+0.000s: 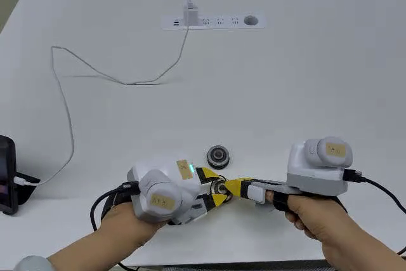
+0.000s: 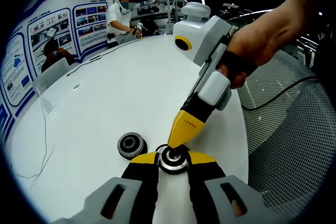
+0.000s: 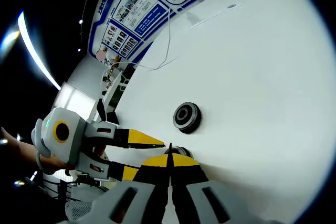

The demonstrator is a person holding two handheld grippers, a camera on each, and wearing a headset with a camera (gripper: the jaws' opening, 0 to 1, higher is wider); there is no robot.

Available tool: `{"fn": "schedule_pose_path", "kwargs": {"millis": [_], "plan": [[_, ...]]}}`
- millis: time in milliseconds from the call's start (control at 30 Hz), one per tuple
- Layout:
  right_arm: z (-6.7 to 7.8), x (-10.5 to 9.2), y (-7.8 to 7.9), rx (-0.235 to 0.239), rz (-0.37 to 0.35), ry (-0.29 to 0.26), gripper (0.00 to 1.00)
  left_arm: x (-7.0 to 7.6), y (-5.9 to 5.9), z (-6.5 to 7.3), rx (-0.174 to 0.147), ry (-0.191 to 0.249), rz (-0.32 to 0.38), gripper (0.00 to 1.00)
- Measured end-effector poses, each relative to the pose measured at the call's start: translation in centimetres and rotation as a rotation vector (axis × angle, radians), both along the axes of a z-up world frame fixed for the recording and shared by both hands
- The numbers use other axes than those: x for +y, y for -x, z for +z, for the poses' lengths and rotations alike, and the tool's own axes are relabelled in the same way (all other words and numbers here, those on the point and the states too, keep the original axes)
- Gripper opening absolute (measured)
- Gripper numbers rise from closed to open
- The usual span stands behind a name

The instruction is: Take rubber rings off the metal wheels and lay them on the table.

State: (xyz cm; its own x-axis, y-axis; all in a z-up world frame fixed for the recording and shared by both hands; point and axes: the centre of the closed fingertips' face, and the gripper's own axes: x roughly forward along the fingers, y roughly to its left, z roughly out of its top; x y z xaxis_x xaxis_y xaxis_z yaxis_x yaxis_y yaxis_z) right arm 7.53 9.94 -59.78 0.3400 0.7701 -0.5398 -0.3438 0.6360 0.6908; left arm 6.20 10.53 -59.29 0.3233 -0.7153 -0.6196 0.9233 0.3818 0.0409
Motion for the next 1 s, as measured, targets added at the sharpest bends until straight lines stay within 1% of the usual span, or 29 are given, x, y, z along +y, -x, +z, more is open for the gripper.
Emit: {"fn": "schedule_pose_path", "kwargs": {"millis": [67, 133, 167, 267, 333, 467, 600, 633, 700, 867, 933, 1000], "plan": [[0.1, 0.0, 0.0, -0.001, 0.001, -0.001, 0.02, 0.2, 0.0, -0.1, -0.002, -0.002, 0.012, 0.28], [0.2, 0.0, 0.1, -0.002, 0.001, -0.005, 0.02, 0.6, 0.0, -0.1, -0.006, -0.004, 0.020, 0.32], [0.2, 0.1, 0.1, -0.003, 0.001, -0.007, 0.02, 0.7, 0.0, -0.2, -0.003, -0.002, 0.026, 0.34], [0.4, 0.1, 0.1, -0.004, 0.000, -0.012, 0.02, 1.1, 0.1, -0.3, 0.003, 0.002, 0.036, 0.36], [0.5, 0.2, 0.2, -0.005, -0.002, -0.021, 0.02, 1.3, 0.1, -0.2, 0.007, 0.012, 0.047, 0.39], [1.1, 0.5, 0.4, -0.011, -0.002, -0.037, 0.02, 1.6, 0.3, -0.1, 0.007, 0.018, 0.055, 0.40], [1.6, 0.6, 0.4, -0.012, -0.012, -0.057, 0.02, 1.8, 0.3, 0.1, 0.008, 0.039, 0.068, 0.43], [1.8, 0.6, 0.4, -0.009, -0.017, -0.066, 0.02, 1.7, 0.3, 0.3, 0.008, 0.053, 0.070, 0.44], [2.0, 0.5, 0.4, -0.011, -0.019, -0.070, 0.02, 1.7, 0.3, 0.3, 0.008, 0.055, 0.073, 0.47], [3.0, -0.2, 0.3, -0.019, -0.044, -0.092, 0.02, 1.8, 0.3, 0.7, 0.005, 0.087, 0.091, 0.55], [3.4, -0.8, 0.2, -0.020, -0.063, -0.103, 0.02, 1.9, 0.2, 0.8, 0.004, 0.092, 0.104, 0.57], [3.5, -1.7, 0.1, -0.023, -0.082, -0.098, 0.02, 2.1, 0.2, 0.8, 0.003, 0.094, 0.111, 0.59]]}}
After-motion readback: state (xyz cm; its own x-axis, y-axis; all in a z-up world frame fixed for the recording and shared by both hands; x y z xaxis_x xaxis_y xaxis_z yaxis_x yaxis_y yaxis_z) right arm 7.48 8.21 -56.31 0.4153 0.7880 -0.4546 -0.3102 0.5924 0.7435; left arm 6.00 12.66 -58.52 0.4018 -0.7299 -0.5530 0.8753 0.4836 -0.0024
